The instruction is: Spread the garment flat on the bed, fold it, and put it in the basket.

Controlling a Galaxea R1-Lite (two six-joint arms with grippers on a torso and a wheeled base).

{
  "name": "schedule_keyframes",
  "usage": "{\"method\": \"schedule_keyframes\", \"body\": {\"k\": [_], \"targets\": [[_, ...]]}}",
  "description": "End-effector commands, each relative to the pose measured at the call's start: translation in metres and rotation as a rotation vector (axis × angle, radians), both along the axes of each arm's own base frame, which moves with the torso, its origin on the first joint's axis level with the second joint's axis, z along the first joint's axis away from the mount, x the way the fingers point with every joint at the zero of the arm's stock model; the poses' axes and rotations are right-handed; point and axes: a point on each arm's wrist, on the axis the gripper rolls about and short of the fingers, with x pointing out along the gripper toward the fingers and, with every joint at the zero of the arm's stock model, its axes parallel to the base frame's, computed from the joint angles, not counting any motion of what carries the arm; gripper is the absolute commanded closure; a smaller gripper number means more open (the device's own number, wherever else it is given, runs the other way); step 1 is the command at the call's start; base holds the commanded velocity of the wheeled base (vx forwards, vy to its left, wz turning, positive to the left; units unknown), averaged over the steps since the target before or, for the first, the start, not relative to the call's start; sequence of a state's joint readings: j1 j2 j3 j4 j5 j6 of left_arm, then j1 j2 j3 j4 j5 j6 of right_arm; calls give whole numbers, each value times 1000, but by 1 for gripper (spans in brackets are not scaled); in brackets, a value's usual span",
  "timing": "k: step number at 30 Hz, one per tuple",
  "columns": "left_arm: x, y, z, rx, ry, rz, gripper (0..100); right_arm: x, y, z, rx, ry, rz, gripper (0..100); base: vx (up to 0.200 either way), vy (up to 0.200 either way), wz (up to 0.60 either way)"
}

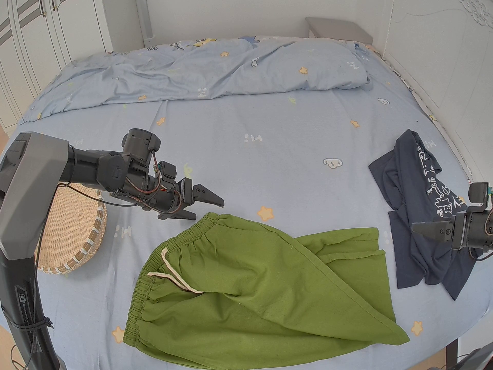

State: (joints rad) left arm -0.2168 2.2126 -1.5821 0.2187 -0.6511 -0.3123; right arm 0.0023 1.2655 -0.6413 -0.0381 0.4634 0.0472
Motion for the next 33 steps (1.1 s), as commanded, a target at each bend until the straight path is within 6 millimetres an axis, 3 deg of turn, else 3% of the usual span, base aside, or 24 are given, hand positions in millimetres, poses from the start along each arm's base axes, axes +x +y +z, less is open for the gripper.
{"method": "schedule_keyframes", "body": {"k": [1,9,10,26,30,33], "targets": [[0,-6,-8,5,20,-13,0,0,0,0,1,0,2,0,0,0,0],[1,-12,-15,8,35,-25,0,1,0,-1,0,3,0,0,0,0,0],[1,-12,-16,9,38,-25,100,1,0,-1,1,5,2,0,0,0,0],[-1,-10,-10,5,36,-20,100,1,0,-1,1,5,3,0,0,0,0],[-9,10,24,-15,-30,25,100,1,1,-2,2,13,7,0,0,0,0],[-14,24,36,-22,-56,55,100,3,3,-5,4,28,13,0,0,0,0]]}}
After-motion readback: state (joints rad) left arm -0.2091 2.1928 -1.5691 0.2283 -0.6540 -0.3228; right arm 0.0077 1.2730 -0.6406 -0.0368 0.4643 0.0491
